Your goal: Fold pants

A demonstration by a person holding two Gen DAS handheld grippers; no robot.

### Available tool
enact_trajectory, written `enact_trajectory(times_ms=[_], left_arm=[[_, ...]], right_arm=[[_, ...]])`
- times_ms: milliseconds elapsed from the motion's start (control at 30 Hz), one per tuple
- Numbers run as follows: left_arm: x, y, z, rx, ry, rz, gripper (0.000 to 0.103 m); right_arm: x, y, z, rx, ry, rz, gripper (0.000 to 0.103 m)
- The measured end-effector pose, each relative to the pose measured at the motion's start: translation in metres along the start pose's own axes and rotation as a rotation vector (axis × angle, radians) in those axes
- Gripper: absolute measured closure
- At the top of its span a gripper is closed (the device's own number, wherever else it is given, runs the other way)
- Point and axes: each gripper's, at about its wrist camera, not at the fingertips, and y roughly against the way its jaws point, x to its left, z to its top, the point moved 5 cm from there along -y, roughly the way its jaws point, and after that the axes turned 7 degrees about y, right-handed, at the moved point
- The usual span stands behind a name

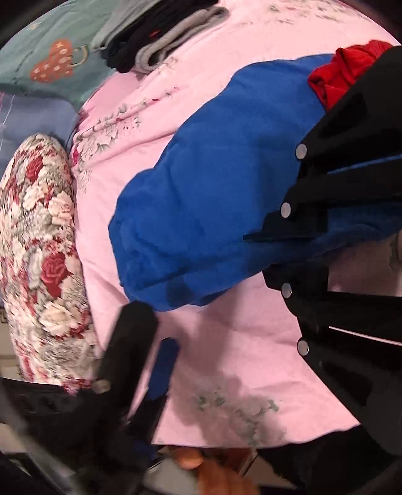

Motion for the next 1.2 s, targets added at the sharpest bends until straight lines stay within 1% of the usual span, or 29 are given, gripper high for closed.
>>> enact_trajectory(times_ms=[67, 133, 167, 200, 267, 300, 433, 467, 533, 633, 733, 800, 833, 867, 900, 967, 1000, 1033, 1067, 1100, 1167, 1200], left_arm=[[0.000, -0.009, 0.003, 0.005, 0.028, -0.019, 0.008], [0.002, -0.018, 0.007, 0.006, 0.081, -0.049, 0.008], [0.005, -0.021, 0.008, 0.000, 0.125, -0.063, 0.008], [0.004, -0.021, 0.010, -0.026, 0.139, -0.064, 0.008], [0.003, -0.023, 0.012, -0.045, 0.165, -0.069, 0.008], [0.003, -0.025, 0.013, -0.064, 0.185, -0.061, 0.008], [0.000, -0.031, 0.019, -0.086, 0.209, -0.058, 0.008], [-0.002, -0.034, 0.019, -0.094, 0.204, -0.051, 0.005], [-0.003, -0.035, 0.021, -0.116, 0.200, -0.046, 0.004], [-0.006, -0.039, 0.023, -0.138, 0.210, -0.089, 0.004], [-0.006, -0.039, 0.025, -0.165, 0.228, -0.097, 0.004], [-0.005, -0.038, 0.027, -0.177, 0.257, -0.115, 0.007], [-0.003, -0.036, 0.028, -0.183, 0.270, -0.124, 0.011], [0.000, -0.035, 0.028, -0.186, 0.286, -0.128, 0.018], [0.003, -0.036, 0.029, -0.182, 0.296, -0.123, 0.022], [0.008, -0.039, 0.030, -0.179, 0.299, -0.100, 0.042], [0.009, -0.041, 0.030, -0.179, 0.293, -0.088, 0.046], [0.010, -0.042, 0.030, -0.179, 0.283, -0.075, 0.056], [0.010, -0.044, 0.030, -0.178, 0.269, -0.062, 0.063], [0.010, -0.046, 0.030, -0.173, 0.257, -0.057, 0.064], [0.011, -0.045, 0.031, -0.175, 0.245, -0.049, 0.071], [0.011, -0.043, 0.032, -0.179, 0.232, -0.047, 0.072]], right_arm=[[-0.006, 0.009, -0.001, -0.018, -0.043, 0.026, 0.093], [-0.011, 0.011, 0.000, -0.029, -0.071, 0.042, 0.093], [-0.010, 0.012, -0.001, -0.032, -0.070, 0.041, 0.093], [-0.009, 0.013, -0.001, -0.035, -0.072, 0.044, 0.093], [-0.009, 0.012, -0.002, -0.045, -0.075, 0.048, 0.093], [-0.010, 0.013, -0.003, -0.054, -0.082, 0.052, 0.093], [-0.015, 0.017, -0.002, -0.078, -0.115, 0.068, 0.093], [-0.017, 0.018, -0.002, -0.082, -0.124, 0.073, 0.093], [-0.020, 0.021, -0.001, -0.095, -0.138, 0.076, 0.093], [-0.025, 0.025, -0.001, -0.113, -0.174, 0.093, 0.093], [-0.029, 0.028, -0.001, -0.130, -0.193, 0.092, 0.093], [-0.030, 0.027, -0.002, -0.129, -0.196, 0.096, 0.093], [-0.029, 0.027, -0.003, -0.129, -0.194, 0.096, 0.093], [-0.028, 0.026, -0.003, -0.128, -0.191, 0.099, 0.093], [-0.027, 0.026, -0.003, -0.127, -0.190, 0.100, 0.093], [-0.023, 0.023, -0.004, -0.112, -0.173, 0.103, 0.090], [-0.019, 0.020, -0.004, -0.094, -0.157, 0.115, 0.088], [-0.017, 0.018, -0.005, -0.080, -0.149, 0.118, 0.074], [-0.015, 0.018, -0.007, -0.073, -0.146, 0.120, 0.067], [-0.015, 0.023, -0.009, -0.079, -0.150, 0.129, 0.061], [-0.023, 0.037, -0.014, -0.102, -0.191, 0.147, 0.056], [-0.035, 0.049, -0.020, -0.124, -0.243, 0.160, 0.053]])
